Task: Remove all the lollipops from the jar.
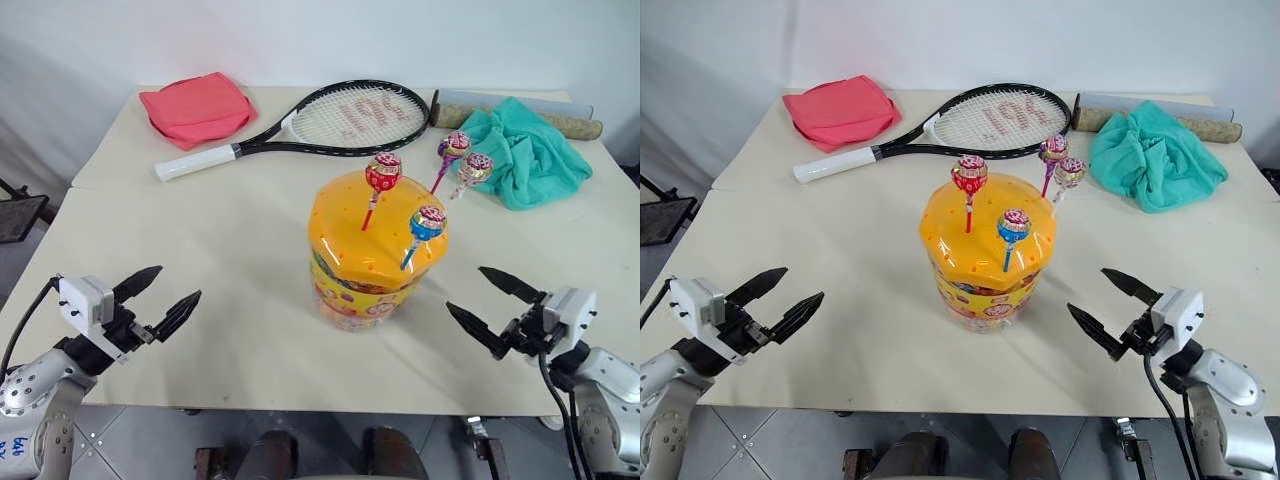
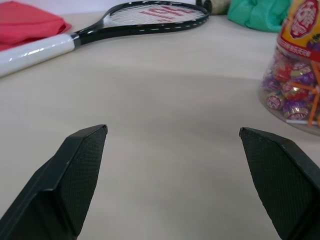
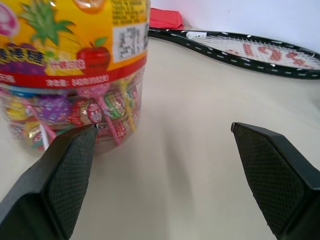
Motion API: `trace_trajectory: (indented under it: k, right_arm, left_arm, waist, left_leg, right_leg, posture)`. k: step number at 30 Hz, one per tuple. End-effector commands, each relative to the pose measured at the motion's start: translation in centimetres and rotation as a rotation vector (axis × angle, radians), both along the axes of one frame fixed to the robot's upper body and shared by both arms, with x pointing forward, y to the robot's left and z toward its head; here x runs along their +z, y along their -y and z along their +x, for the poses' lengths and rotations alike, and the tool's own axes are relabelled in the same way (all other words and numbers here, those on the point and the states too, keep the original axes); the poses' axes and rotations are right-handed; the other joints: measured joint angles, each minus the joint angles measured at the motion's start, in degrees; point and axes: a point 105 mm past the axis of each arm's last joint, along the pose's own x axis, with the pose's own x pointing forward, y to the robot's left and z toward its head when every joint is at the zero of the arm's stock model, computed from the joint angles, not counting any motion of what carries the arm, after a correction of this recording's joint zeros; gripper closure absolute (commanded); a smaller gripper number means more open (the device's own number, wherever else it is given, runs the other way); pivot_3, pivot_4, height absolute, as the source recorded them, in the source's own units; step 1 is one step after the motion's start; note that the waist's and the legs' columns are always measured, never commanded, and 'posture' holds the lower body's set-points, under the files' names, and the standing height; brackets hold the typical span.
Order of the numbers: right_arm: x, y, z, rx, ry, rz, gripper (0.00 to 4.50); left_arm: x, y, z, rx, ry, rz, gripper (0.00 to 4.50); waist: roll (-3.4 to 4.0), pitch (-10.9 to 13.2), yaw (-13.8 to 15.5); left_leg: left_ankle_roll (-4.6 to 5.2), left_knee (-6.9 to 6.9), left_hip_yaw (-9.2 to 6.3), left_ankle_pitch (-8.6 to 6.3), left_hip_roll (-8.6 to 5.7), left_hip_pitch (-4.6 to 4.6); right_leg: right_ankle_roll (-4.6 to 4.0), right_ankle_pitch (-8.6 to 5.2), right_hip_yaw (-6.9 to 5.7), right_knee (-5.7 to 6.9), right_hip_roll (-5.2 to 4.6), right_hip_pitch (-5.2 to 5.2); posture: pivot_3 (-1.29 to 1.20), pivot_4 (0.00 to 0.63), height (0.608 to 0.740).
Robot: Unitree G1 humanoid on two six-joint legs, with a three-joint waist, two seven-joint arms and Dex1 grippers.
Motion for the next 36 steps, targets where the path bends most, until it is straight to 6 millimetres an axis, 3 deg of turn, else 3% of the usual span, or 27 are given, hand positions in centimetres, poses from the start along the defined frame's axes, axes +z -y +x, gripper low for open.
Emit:
trace_trajectory:
  k: [1,3,5,7,11,16,21,26,34,36]
  right_arm:
    - [1.2,0.1,-0.2,-0.011,0.07,0.001,0.04]
    - [1.1,0.1,-0.1,-0.014,0.077,0.0,0.04]
    - [2.4,1.0,0.5,-0.042,0.1,0.023,0.04]
    - [4.1,2.2,0.8,-0.083,0.111,0.098,0.04]
    - [7.5,3.2,-1.6,-0.011,0.058,0.168,0.04]
    - [10.1,0.6,-3.3,0.109,0.068,0.161,0.04]
    - [12.2,-1.9,-1.9,0.18,0.092,0.143,0.04]
    - [13.5,-4.0,-0.1,0.258,0.068,0.15,0.04]
    - [14.1,-6.5,0.8,0.338,0.011,0.157,0.04]
    - [14.2,-6.7,1.0,0.339,0.006,0.16,0.62]
  left_arm:
    - [-0.4,0.0,0.6,-0.01,0.016,0.097,0.0]
    - [-0.7,0.3,0.8,-0.033,0.02,0.119,0.0]
    - [0.6,1.7,0.7,-0.166,0.046,0.031,0.0]
    - [2.6,3.1,-0.2,-0.346,0.054,-0.097,0.0]
    - [9.3,5.0,-0.4,-0.58,0.106,-0.179,0.0]
    - [12.1,6.5,-1.2,-0.742,0.091,-0.144,0.0]
    - [13.2,7.2,-0.5,-0.771,0.139,-0.113,0.0]
    - [12.5,7.5,-0.5,-0.792,0.119,-0.112,0.0]
    - [12.2,7.5,-1.1,-0.778,0.121,-0.11,0.0]
    - [12.2,7.4,-1.2,-0.769,0.121,-0.109,0.0]
  waist:
    - [0.0,0.0,0.0]
    - [0.0,0.0,0.0]
    - [-0.02,0.01,0.07]
    - [-0.02,0.02,0.09]
    - [0.09,0.09,1.07]
    - [0.15,0.09,0.31]
    - [0.16,0.11,-0.31]
    - [0.13,0.14,-0.2]
    - [0.07,0.17,-0.12]
    - [0.07,0.17,-0.11]
  left_leg:
    - [0.0,0.0,0.0,0.0,0.0,0.0]
    - [0.0,-0.01,0.03,0.0,-0.01,0.01]
    - [0.01,0.0,0.02,0.0,-0.03,0.01]
    - [0.0,0.03,-0.01,0.0,0.0,-0.01]
    - [0.01,0.1,-0.28,0.0,0.16,-0.13]
    - [0.01,-0.04,-0.15,0.0,0.03,-0.01]
    - [0.01,0.0,0.0,0.0,0.04,0.06]
    - [0.01,-0.06,-0.06,0.0,0.04,0.0]
    - [0.01,-0.02,-0.24,0.0,0.04,-0.14]
    - [0.01,-0.02,-0.24,0.0,0.04,-0.13]
  right_leg:
    - [0.0,0.0,0.0,0.0,0.0,0.0]
    - [0.0,0.0,0.0,0.0,0.01,0.0]
    - [0.0,0.0,0.02,0.0,-0.01,0.02]
    - [0.0,0.0,-0.01,0.01,-0.01,0.01]
    - [0.0,0.0,-0.1,0.03,-0.1,0.02]
    - [0.0,0.0,-0.1,-0.02,0.0,0.12]
    - [0.0,0.0,-0.01,0.0,0.06,0.11]
    - [0.0,0.0,-0.03,-0.02,0.07,0.03]
    - [0.0,0.0,-0.15,-0.08,0.03,0.0]
    - [0.0,0.0,-0.15,-0.08,0.03,0.0]
  posture:
    - [0.0,0.15,0.74]
    - [0.0,0.15,0.74]
    - [0.0,0.15,0.74]
    - [0.0,0.15,0.74]
    - [0.0,0.15,0.74]
    - [0.0,0.15,0.74]
    - [0.0,0.15,0.74]
    - [0.0,0.15,0.74]
    - [0.0,0.15,0.74]
    - [0.0,0.15,0.74]
